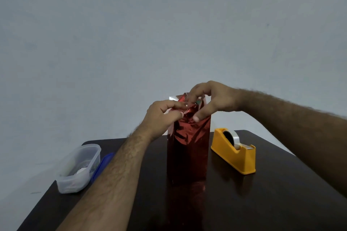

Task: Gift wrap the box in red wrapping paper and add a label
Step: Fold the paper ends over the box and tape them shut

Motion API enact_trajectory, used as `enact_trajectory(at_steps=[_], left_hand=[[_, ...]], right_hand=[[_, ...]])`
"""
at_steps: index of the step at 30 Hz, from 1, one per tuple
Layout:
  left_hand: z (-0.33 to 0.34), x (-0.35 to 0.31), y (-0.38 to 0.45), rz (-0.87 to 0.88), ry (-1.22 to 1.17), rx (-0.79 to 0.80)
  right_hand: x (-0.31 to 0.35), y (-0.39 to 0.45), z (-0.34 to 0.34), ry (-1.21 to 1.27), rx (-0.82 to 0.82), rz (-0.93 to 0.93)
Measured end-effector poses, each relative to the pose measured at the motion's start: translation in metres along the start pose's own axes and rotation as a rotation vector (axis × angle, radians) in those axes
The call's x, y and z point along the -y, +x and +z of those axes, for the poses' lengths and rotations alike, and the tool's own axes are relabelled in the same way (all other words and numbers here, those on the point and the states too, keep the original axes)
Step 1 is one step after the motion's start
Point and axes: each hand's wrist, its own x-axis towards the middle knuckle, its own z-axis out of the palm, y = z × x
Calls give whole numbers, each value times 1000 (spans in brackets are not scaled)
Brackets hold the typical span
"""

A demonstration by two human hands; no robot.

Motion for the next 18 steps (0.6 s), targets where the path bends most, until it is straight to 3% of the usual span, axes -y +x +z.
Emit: enact_trajectory(at_steps=[5, 13, 18], left_hand=[[10, 7, -1, 91, 89, -128], [17, 11, 0, 35, -96, -156], [10, 37, -2, -225, -228, 81]], right_hand=[[-17, 1, 1, 29, -176, -71], [-25, 13, 16, 240, -349, -21], [-37, 15, 26, 429, -462, -18]])
